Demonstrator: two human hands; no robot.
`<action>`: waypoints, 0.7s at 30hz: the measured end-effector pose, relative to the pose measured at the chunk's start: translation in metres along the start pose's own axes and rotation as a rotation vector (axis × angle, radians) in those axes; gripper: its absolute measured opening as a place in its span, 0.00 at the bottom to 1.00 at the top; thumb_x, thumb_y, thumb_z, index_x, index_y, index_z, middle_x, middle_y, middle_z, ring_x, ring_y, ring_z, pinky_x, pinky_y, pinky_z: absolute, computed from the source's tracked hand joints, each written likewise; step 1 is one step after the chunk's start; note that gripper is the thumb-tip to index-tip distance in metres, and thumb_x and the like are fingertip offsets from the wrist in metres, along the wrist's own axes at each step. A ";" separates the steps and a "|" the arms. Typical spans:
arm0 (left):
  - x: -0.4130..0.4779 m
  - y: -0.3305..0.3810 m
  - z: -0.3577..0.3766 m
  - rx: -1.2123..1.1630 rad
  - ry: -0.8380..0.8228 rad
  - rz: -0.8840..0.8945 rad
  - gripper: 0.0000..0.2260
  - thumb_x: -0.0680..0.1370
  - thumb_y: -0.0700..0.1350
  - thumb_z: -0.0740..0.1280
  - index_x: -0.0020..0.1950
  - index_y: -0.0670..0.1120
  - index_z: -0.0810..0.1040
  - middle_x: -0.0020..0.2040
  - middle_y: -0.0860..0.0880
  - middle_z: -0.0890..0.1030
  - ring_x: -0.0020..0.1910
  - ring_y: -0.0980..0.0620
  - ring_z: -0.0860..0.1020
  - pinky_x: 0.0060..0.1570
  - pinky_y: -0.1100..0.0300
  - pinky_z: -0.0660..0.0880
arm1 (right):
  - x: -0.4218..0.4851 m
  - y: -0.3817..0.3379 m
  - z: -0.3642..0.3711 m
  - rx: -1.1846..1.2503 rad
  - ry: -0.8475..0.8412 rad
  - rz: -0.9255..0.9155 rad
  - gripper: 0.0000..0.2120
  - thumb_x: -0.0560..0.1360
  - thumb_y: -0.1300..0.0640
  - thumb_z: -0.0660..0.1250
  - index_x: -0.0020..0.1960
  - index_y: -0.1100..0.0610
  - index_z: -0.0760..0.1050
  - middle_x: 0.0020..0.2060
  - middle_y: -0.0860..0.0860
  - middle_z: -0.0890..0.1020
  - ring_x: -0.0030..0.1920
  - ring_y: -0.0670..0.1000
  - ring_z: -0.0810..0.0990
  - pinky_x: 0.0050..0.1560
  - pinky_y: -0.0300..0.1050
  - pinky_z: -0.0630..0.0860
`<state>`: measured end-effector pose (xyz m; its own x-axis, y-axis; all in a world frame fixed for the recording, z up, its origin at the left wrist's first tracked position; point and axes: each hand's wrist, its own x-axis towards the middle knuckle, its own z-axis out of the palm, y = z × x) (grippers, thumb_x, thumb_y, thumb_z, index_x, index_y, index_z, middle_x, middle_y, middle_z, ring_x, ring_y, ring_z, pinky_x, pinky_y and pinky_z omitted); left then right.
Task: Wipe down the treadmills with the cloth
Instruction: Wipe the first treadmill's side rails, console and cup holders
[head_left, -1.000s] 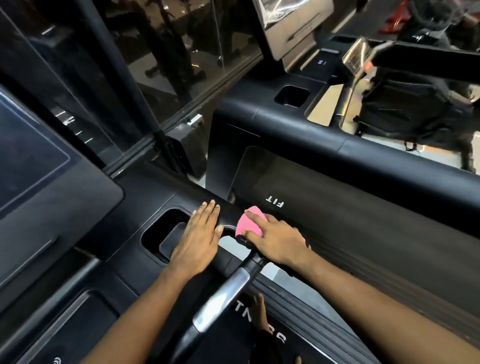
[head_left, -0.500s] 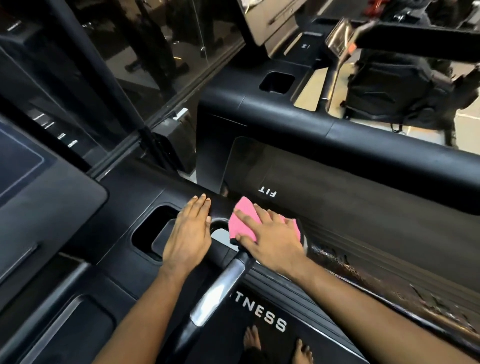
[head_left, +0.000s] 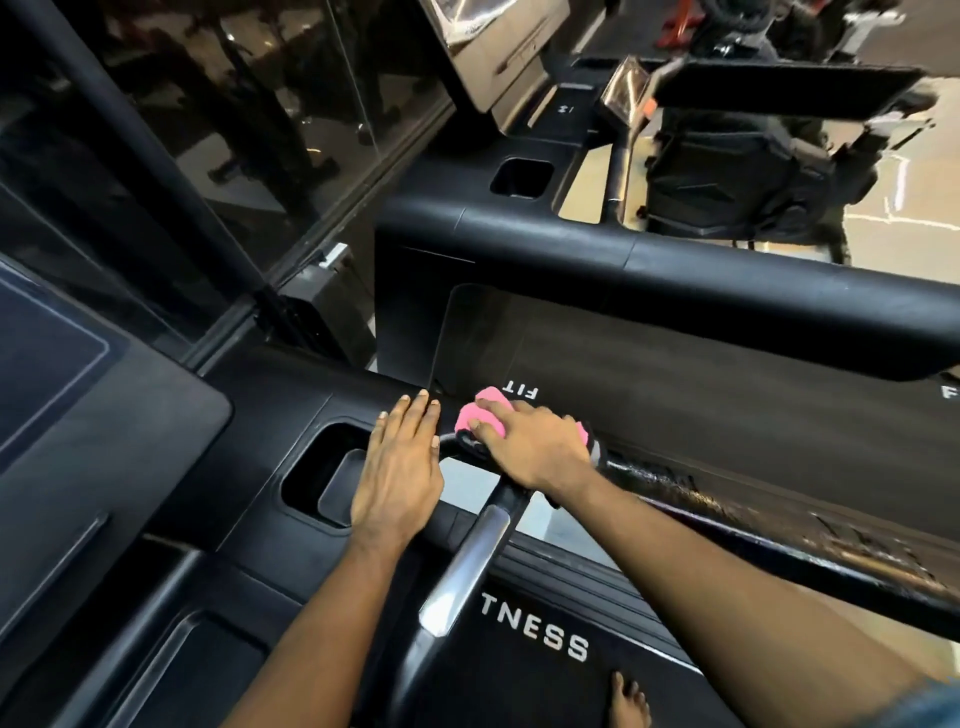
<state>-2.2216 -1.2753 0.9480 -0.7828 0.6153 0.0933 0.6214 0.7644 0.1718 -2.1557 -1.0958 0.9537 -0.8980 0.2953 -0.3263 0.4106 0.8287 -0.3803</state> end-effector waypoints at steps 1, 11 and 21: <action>-0.001 -0.001 0.000 0.014 -0.004 0.024 0.22 0.85 0.44 0.53 0.80 0.47 0.62 0.81 0.50 0.60 0.81 0.50 0.54 0.79 0.53 0.46 | -0.008 0.005 0.002 -0.022 0.022 0.005 0.27 0.82 0.33 0.45 0.79 0.36 0.57 0.74 0.49 0.71 0.71 0.59 0.71 0.67 0.63 0.65; 0.000 -0.001 0.000 0.032 -0.059 0.098 0.23 0.85 0.48 0.50 0.81 0.49 0.60 0.81 0.52 0.60 0.81 0.50 0.54 0.80 0.48 0.49 | -0.051 0.034 0.019 -0.059 0.277 0.401 0.25 0.81 0.37 0.47 0.71 0.43 0.71 0.63 0.52 0.80 0.64 0.59 0.75 0.66 0.61 0.64; 0.000 -0.004 0.006 0.036 -0.061 0.107 0.23 0.85 0.48 0.51 0.81 0.47 0.61 0.81 0.50 0.61 0.80 0.49 0.56 0.80 0.46 0.51 | -0.084 0.072 0.021 -0.078 0.303 0.138 0.24 0.81 0.33 0.49 0.74 0.37 0.67 0.71 0.44 0.75 0.71 0.54 0.73 0.68 0.56 0.66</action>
<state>-2.2240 -1.2770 0.9418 -0.7089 0.7036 0.0487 0.7031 0.6994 0.1283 -2.0469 -1.0708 0.9352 -0.8457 0.5254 -0.0934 0.5288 0.8015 -0.2794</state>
